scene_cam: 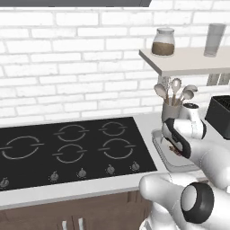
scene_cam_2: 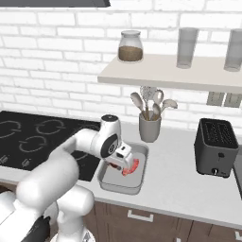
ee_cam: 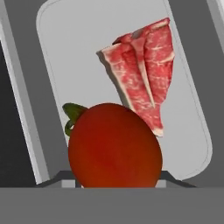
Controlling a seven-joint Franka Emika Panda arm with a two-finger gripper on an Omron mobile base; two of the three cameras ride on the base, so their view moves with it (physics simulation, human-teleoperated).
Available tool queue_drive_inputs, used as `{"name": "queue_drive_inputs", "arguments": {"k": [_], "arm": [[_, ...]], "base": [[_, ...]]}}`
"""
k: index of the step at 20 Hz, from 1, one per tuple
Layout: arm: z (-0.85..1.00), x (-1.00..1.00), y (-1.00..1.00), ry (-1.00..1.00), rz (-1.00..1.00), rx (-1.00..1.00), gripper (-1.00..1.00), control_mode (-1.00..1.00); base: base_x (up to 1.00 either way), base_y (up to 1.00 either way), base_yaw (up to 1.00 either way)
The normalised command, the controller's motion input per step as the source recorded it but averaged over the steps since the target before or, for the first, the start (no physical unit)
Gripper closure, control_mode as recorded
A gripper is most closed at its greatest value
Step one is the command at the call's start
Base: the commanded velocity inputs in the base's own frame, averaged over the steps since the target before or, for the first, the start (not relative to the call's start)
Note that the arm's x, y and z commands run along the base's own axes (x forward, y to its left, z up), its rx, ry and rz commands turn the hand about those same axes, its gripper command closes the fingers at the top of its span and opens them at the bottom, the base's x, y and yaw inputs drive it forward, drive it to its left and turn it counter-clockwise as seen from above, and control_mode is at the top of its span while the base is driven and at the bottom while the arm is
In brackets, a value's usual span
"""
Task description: Place one tomato and one steak in each tupperware on the nearby counter, to pack two identical lunches.
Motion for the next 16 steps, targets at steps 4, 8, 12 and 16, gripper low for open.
{"name": "queue_drive_inputs", "arguments": {"k": [4,8,12,16], "arm": [[-0.57,0.16,-0.04,0.00,0.00,0.00,1.00,-1.00],[-0.39,0.18,0.00,0.00,0.00,0.00,1.00,-1.00],[-0.08,0.18,0.00,0.00,0.00,0.00,-1.00,-1.00],[0.00,0.18,0.00,-0.04,0.00,0.00,-1.00,-1.00]], "base": [[0.00,0.00,0.00],[0.00,0.00,0.00],[0.00,0.00,0.00],[0.00,0.00,0.00]]}}
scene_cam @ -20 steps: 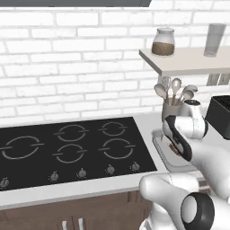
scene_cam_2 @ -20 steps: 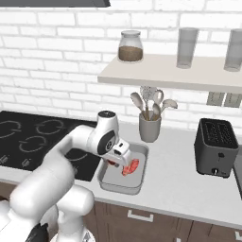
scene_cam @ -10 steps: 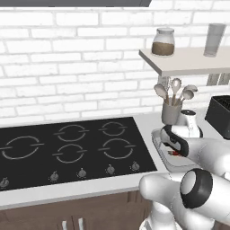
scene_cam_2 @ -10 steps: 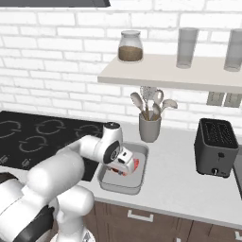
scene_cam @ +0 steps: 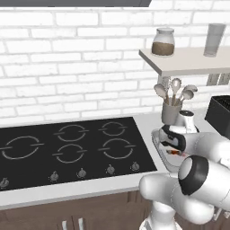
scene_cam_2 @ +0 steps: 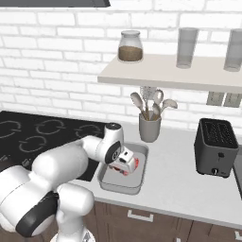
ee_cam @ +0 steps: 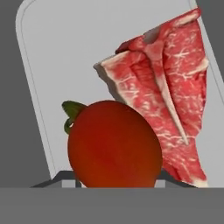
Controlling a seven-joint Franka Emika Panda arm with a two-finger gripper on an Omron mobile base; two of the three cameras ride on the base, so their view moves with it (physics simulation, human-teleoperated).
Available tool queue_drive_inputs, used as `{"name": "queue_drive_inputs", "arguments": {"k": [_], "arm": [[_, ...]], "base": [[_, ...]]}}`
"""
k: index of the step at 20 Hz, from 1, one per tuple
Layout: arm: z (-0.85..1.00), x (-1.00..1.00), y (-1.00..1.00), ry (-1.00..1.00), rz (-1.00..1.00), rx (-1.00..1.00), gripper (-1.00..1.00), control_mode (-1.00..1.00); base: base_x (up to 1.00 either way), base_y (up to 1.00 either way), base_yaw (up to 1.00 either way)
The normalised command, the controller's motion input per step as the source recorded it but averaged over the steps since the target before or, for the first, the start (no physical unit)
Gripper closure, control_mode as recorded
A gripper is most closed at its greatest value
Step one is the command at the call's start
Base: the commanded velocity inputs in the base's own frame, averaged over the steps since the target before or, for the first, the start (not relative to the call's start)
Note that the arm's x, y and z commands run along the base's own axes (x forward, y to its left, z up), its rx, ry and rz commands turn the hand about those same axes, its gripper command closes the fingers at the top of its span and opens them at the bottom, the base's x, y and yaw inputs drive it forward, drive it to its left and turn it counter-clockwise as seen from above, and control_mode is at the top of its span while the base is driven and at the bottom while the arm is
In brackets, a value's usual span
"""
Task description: Place one tomato and one steak in each tupperware on the nearby counter, to pack two identical lunches.
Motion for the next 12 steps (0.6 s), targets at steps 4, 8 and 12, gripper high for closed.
{"name": "queue_drive_inputs", "arguments": {"k": [4,8,12], "arm": [[0.15,-0.01,0.00,-0.03,0.00,0.00,-1.00,-1.00],[0.81,-0.34,0.05,-0.23,0.00,0.00,-1.00,-1.00],[0.95,-0.74,0.17,-0.32,0.00,-0.04,-1.00,-1.00]], "base": [[0.00,0.00,0.00],[0.00,0.00,0.00],[0.00,0.00,0.00]]}}
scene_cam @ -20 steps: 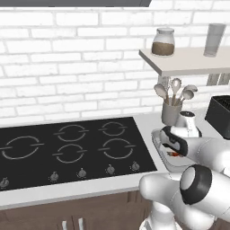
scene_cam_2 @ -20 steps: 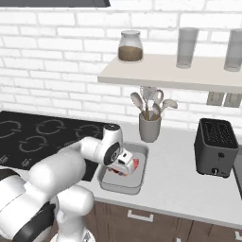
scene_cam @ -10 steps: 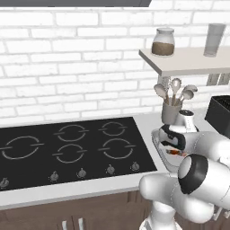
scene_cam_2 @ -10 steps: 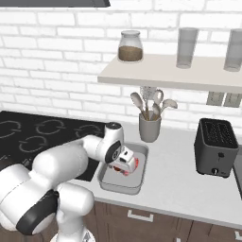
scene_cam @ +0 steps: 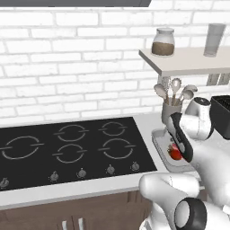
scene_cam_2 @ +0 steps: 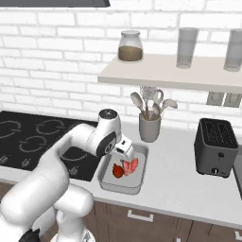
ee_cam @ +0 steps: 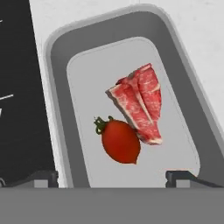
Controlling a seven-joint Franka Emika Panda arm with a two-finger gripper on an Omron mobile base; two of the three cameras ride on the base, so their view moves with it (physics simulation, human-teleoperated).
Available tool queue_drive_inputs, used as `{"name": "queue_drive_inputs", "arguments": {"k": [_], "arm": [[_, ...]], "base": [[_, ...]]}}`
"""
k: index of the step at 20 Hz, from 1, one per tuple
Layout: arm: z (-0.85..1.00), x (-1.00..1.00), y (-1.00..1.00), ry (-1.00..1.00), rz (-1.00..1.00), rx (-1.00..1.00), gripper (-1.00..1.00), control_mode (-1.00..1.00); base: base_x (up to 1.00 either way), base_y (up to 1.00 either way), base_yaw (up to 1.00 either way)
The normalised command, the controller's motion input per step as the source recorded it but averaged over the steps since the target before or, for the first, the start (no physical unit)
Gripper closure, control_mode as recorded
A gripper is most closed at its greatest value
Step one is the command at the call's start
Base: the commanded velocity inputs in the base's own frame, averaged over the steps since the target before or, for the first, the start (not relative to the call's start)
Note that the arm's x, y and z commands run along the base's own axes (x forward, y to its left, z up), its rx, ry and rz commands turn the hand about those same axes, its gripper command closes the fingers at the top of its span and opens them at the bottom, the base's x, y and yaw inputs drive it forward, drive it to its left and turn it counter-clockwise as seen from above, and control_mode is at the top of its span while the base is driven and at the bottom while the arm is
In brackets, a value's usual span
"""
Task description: Place one tomato and one steak in each tupperware on the nearby counter, to pack two identical lunches.
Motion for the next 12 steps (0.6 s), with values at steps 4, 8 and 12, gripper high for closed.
{"name": "queue_drive_inputs", "arguments": {"k": [4,8,12], "arm": [[0.64,-0.88,0.29,-0.28,0.01,-0.09,-1.00,-1.00],[0.37,-0.95,0.51,-0.30,0.02,-0.17,-1.00,-1.00],[0.61,-0.79,0.45,-0.31,0.02,-0.15,-1.00,-1.00]], "base": [[0.00,0.00,0.00],[0.00,0.00,0.00],[0.00,0.00,0.00]]}}
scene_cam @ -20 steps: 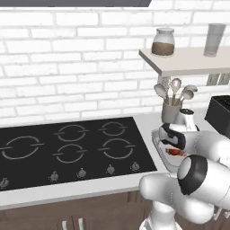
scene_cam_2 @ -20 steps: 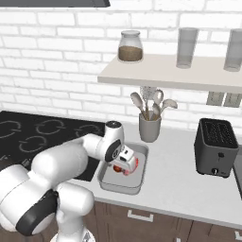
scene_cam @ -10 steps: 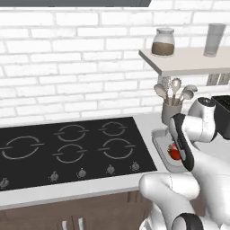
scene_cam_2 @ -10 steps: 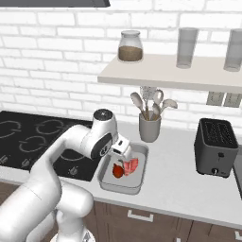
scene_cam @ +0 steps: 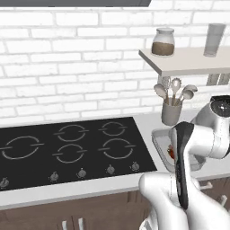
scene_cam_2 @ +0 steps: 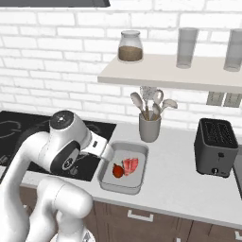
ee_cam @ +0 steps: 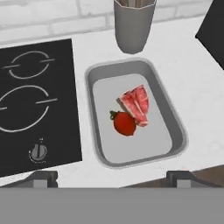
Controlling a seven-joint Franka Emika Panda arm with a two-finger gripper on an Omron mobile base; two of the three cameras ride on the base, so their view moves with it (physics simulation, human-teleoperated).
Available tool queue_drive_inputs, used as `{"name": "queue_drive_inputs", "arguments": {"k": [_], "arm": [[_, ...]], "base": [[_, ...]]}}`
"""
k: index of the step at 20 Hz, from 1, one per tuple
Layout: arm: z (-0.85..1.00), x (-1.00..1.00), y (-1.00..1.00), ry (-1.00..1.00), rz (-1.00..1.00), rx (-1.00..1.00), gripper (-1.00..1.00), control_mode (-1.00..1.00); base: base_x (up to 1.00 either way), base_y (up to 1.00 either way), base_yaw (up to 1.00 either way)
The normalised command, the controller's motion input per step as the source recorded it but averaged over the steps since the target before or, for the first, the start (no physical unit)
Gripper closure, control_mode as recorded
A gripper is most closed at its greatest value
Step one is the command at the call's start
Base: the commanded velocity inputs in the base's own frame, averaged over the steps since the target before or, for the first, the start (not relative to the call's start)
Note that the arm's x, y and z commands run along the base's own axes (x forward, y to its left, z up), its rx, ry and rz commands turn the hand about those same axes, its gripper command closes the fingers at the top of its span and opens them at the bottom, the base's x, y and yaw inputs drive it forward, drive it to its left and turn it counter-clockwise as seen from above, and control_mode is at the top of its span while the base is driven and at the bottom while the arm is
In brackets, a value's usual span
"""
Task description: Place one tomato and one steak in each tupperware on the nearby counter, to pack two identical lunches.
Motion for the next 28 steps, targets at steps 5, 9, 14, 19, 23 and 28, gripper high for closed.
{"name": "queue_drive_inputs", "arguments": {"k": [5,9,14,19,23,28], "arm": [[0.09,-0.40,0.04,-0.12,0.01,-0.05,-1.00,1.00],[0.00,0.00,0.00,0.00,0.00,0.00,-1.00,1.00],[0.00,0.00,0.00,0.00,0.00,0.00,-1.00,1.00],[0.00,0.00,0.00,0.00,0.00,0.00,-1.00,1.00],[0.00,0.00,0.00,0.00,0.00,0.00,-1.00,1.00],[0.00,0.00,0.00,0.00,0.00,0.00,-1.00,1.00]], "base": [[-0.60,0.00,0.01],[-0.94,-0.68,-0.07],[-0.34,-1.00,-0.03],[-0.33,-0.94,-0.37],[-0.63,-0.44,-0.49],[-0.70,-0.24,-0.53]]}}
